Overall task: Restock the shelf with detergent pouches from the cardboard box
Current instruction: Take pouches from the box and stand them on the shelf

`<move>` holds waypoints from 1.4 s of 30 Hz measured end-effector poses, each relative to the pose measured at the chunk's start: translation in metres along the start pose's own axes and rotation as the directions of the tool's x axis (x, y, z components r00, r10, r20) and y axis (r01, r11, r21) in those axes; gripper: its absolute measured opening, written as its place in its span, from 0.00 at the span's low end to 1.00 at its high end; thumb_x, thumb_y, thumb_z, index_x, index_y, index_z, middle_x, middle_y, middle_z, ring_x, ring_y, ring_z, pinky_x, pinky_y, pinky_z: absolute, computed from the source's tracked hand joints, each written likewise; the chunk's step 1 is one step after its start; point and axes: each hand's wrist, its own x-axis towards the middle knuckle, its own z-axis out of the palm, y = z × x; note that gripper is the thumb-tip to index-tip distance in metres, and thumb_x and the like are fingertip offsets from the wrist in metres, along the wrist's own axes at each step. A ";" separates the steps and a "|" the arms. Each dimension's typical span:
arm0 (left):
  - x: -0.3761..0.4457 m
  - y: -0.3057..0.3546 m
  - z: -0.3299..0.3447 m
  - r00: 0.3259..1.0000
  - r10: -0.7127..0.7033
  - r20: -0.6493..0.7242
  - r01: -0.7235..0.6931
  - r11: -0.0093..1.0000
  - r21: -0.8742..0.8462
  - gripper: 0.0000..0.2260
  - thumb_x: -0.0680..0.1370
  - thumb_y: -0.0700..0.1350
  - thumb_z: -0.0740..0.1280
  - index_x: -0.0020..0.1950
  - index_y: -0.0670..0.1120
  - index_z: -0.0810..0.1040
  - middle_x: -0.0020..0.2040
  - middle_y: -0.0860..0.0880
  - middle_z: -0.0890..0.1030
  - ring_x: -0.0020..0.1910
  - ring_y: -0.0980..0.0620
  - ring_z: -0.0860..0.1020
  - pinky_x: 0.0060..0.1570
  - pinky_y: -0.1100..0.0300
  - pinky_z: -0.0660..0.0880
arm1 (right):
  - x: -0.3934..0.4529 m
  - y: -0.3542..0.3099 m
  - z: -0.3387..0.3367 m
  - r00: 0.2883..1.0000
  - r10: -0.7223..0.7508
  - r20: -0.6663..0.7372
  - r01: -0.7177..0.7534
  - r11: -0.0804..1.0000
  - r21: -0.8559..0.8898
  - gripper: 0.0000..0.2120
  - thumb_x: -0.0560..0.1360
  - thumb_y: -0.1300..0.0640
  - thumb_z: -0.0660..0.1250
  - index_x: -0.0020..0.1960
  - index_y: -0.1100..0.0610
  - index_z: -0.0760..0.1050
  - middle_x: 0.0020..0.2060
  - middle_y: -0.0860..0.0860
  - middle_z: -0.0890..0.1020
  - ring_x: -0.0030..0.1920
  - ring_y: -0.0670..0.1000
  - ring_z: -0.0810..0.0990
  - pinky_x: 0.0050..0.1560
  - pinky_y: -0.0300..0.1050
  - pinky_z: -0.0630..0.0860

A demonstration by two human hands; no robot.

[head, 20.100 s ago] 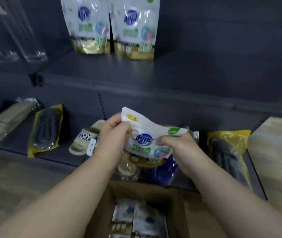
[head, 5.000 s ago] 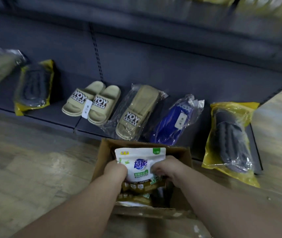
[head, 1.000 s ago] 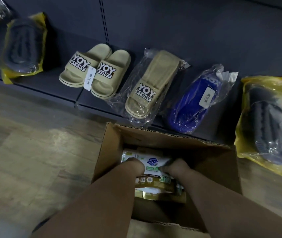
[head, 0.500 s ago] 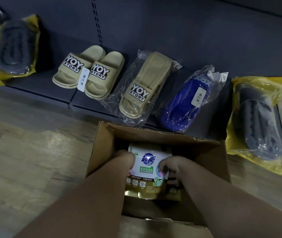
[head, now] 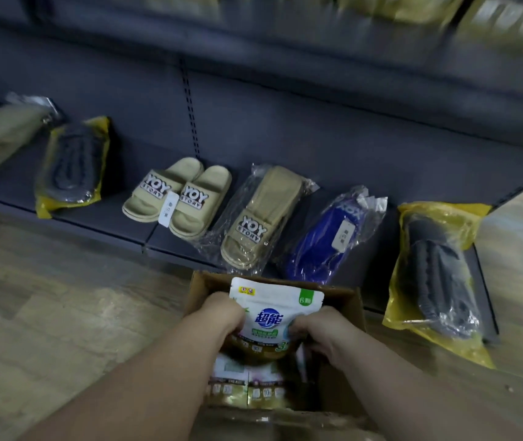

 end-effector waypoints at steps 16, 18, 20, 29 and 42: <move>-0.199 0.241 -0.231 0.647 0.726 -0.233 -0.728 0.498 -0.471 0.16 0.66 0.33 0.68 0.54 0.40 0.80 0.51 0.41 0.86 0.50 0.41 0.84 0.49 0.51 0.79 | -0.212 -0.296 -0.113 0.503 -0.842 -0.194 0.862 0.506 0.037 0.14 0.63 0.62 0.69 0.49 0.58 0.82 0.47 0.55 0.87 0.50 0.55 0.85 0.54 0.53 0.82; -0.219 0.275 -0.245 0.566 0.757 -0.325 -0.799 0.407 -0.442 0.09 0.71 0.31 0.68 0.46 0.43 0.80 0.42 0.46 0.86 0.43 0.45 0.83 0.45 0.55 0.79 | -0.232 -0.325 -0.128 0.382 -0.888 -0.257 0.922 0.386 0.037 0.15 0.64 0.65 0.69 0.49 0.54 0.81 0.47 0.49 0.87 0.49 0.50 0.84 0.48 0.45 0.81; -0.225 0.297 -0.250 0.504 0.737 -0.449 -0.855 0.353 -0.381 0.09 0.71 0.31 0.67 0.44 0.44 0.79 0.35 0.50 0.83 0.35 0.50 0.81 0.34 0.61 0.77 | -0.237 -0.343 -0.134 0.299 -0.908 -0.292 0.953 0.300 0.041 0.15 0.68 0.68 0.69 0.51 0.53 0.81 0.47 0.46 0.86 0.47 0.45 0.83 0.42 0.37 0.78; -0.139 0.258 -0.206 0.524 0.538 -0.660 -0.779 0.616 -0.117 0.10 0.74 0.40 0.70 0.54 0.46 0.75 0.44 0.52 0.80 0.49 0.48 0.78 0.46 0.61 0.69 | -0.129 -0.318 -0.104 0.369 -0.911 -0.187 0.894 0.402 -0.196 0.19 0.72 0.52 0.72 0.63 0.43 0.76 0.61 0.40 0.81 0.64 0.46 0.77 0.67 0.53 0.73; -0.135 0.251 -0.202 0.435 0.528 -0.730 -0.812 0.580 -0.065 0.14 0.75 0.37 0.68 0.58 0.48 0.72 0.48 0.52 0.77 0.43 0.56 0.75 0.35 0.71 0.67 | -0.129 -0.320 -0.100 0.359 -0.917 -0.176 0.908 0.387 -0.163 0.20 0.73 0.58 0.74 0.63 0.47 0.75 0.59 0.43 0.82 0.61 0.44 0.78 0.64 0.44 0.73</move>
